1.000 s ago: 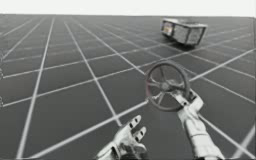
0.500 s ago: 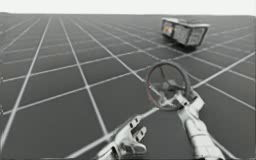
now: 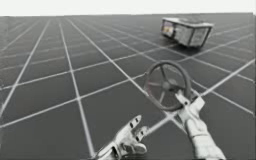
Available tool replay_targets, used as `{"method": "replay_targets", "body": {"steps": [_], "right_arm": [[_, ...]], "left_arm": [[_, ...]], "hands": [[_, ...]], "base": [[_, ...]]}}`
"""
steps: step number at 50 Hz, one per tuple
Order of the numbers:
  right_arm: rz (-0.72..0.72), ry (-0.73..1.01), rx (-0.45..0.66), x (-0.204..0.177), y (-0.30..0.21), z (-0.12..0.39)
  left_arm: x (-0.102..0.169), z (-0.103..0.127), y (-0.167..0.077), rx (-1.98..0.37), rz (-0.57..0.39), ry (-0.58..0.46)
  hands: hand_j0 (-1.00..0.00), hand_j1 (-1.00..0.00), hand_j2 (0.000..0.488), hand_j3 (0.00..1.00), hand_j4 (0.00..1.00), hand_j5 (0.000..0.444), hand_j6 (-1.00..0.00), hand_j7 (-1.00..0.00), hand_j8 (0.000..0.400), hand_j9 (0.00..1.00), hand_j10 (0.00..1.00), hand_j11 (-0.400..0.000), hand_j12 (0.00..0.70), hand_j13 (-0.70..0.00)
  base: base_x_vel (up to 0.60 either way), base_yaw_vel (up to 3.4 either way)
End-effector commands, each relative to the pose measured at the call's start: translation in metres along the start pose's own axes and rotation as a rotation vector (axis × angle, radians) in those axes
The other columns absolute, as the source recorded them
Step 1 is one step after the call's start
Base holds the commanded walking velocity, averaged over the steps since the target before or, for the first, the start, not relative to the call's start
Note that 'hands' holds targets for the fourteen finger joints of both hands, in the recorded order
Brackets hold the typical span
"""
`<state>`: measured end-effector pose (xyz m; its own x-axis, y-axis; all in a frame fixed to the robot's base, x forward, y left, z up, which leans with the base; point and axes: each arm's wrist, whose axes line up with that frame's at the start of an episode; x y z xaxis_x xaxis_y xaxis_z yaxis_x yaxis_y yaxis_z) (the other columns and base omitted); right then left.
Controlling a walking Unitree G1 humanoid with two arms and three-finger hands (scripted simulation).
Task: Pick up and drop off the object
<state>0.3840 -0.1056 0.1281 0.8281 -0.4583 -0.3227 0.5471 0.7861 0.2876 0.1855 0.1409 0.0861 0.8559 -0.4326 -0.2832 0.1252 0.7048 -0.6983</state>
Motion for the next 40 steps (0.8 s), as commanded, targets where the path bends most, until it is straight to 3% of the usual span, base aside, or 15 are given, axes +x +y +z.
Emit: {"method": "replay_targets", "body": {"steps": [1, 40], "right_arm": [[-0.002, -0.017, 0.024, 0.0025, -0.0028, 0.0055], [-0.002, -0.017, 0.024, 0.0025, -0.0028, 0.0055]], "left_arm": [[0.0017, 0.0003, -0.0026, 0.01, -0.001, 0.007], [0.0017, 0.0003, -0.0026, 0.01, -0.001, 0.007]], "hands": [[0.0, 0.0, 0.0, 1.0, 1.0, 0.0, 0.0, 0.0, 0.0, 1.0, 1.0, -0.4, 0.0, -0.7], [0.0, 0.0, 0.0, 1.0, 1.0, 0.0, 0.0, 0.0, 0.0, 1.0, 1.0, -0.4, 0.0, -0.7]], "base": [[0.54, 0.12], [0.56, 0.08]]}}
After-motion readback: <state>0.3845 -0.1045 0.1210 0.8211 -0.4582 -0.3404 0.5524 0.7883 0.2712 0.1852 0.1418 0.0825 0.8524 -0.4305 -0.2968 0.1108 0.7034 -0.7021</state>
